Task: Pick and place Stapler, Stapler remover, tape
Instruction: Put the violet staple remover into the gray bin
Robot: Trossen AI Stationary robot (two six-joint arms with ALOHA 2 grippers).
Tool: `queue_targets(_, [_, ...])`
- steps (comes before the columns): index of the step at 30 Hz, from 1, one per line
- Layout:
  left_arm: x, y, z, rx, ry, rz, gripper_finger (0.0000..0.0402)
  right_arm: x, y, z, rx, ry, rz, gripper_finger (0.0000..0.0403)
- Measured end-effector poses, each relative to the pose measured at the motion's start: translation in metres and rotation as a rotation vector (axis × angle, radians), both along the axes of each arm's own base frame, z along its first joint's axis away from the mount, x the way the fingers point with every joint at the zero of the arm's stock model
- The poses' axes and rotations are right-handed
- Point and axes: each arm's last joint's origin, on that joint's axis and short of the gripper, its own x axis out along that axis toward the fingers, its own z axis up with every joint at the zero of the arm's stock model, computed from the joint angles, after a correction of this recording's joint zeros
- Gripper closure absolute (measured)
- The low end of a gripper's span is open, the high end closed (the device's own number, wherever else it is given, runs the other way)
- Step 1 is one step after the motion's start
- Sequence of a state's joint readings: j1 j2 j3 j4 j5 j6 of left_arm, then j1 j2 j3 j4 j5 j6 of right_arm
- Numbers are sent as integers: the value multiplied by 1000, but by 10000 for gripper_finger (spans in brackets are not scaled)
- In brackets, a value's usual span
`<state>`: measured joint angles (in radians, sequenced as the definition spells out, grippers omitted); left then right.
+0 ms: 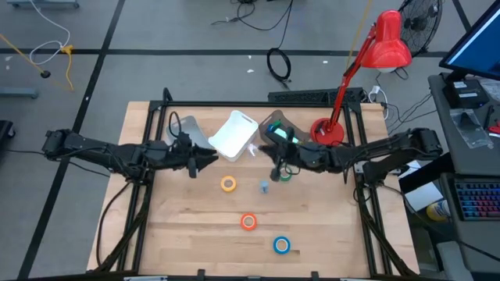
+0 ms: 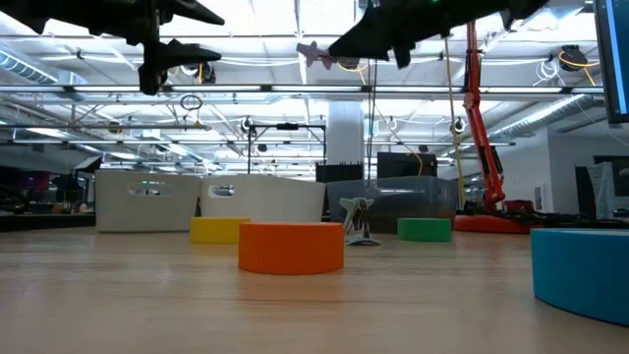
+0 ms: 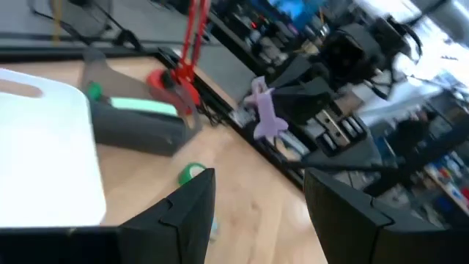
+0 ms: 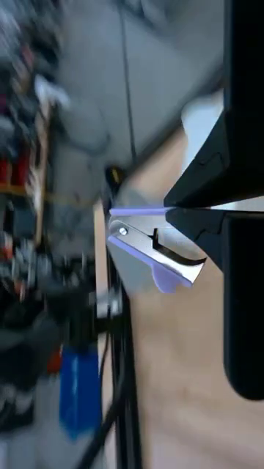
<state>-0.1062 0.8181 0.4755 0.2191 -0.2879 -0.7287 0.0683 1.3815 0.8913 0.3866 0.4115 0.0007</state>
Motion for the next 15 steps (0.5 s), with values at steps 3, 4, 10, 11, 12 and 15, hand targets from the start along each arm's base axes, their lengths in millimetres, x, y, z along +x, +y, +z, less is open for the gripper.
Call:
queue_targets(3, [0,2,0,-17,-8,66,190,2,-6,10,-119,14,-79,403])
queue_targets(4, [-1,2,0,-19,-12,94,190,3,-8,14,-153,10,-97,403])
queue_targets(10, [6,5,5,-5,-92,201,190,13,-18,29,-301,-93,-148,403])
queue_targets(11, [8,5,6,2,-111,206,190,17,-19,30,-321,-104,-154,403])
queue_targets(12, [12,4,7,7,-134,210,190,22,-20,33,-336,-122,-157,403])
queue_targets(15, [21,3,6,34,-175,210,190,36,-20,38,-373,-118,-157,403])
